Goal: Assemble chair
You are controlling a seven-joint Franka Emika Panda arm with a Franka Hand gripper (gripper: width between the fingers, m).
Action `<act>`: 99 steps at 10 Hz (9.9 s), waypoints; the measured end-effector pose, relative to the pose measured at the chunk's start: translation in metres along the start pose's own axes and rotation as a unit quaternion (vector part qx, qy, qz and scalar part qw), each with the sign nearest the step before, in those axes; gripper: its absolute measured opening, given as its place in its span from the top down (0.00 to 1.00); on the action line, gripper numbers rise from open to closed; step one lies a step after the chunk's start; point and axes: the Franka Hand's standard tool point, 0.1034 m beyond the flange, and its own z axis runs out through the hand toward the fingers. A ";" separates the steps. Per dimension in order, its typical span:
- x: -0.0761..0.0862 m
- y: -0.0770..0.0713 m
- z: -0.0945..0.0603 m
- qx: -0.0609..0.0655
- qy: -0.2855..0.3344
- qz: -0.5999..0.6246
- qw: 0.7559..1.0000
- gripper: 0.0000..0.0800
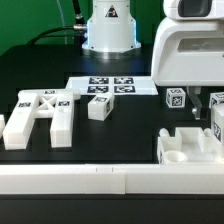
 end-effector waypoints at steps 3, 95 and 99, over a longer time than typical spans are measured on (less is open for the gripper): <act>0.002 0.002 -0.001 0.000 0.001 -0.044 0.999 0.34; 0.000 -0.006 0.005 -0.027 0.009 -0.128 0.991 0.64; 0.000 -0.006 0.005 -0.025 0.011 -0.049 0.998 0.64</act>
Offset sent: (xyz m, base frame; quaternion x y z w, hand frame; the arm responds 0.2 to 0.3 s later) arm 0.0000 0.0000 0.0000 0.0000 0.0000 0.0000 1.0000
